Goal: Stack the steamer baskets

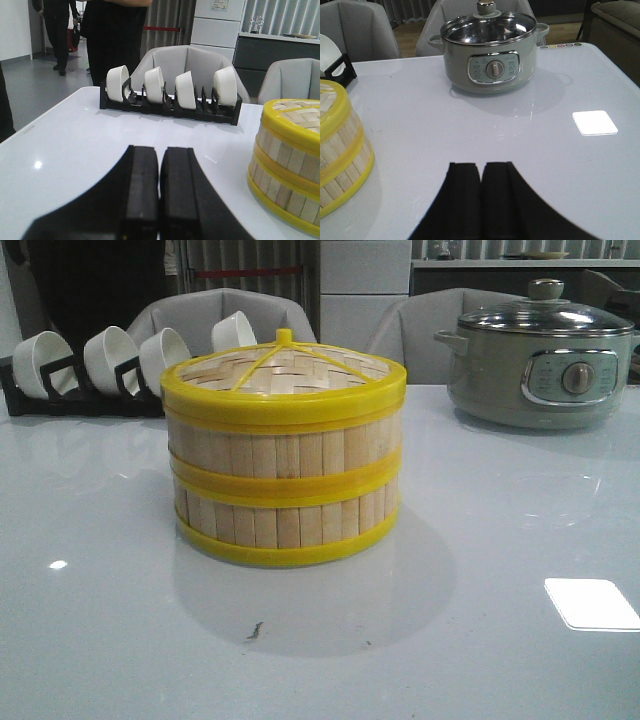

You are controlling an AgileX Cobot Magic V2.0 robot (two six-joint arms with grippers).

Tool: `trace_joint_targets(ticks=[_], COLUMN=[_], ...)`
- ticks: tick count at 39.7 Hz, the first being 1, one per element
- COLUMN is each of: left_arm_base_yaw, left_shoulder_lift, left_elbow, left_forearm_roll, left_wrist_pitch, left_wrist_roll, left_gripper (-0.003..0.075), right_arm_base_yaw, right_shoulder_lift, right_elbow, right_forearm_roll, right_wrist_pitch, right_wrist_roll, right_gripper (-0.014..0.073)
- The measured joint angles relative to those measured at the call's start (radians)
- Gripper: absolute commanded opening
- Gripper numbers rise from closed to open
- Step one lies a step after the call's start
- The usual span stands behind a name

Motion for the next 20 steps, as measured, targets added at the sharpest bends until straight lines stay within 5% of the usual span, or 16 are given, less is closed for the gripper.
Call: trace_joint_targets(ticks=[20], left_arm_base_yaw=[0.000], left_shoulder_lift=[0.000], left_elbow=[0.000], left_forearm_roll=[0.042], left_wrist_pitch=[-0.002], left_wrist_roll=[0.000], left_gripper=[0.0095], right_arm_base_yaw=[0.000], right_shoulder_lift=[0.000], right_elbow=[0.000], right_forearm_roll=[0.000], right_wrist_pitch=[0.000], right_wrist_roll=[0.000], right_gripper=[0.0055])
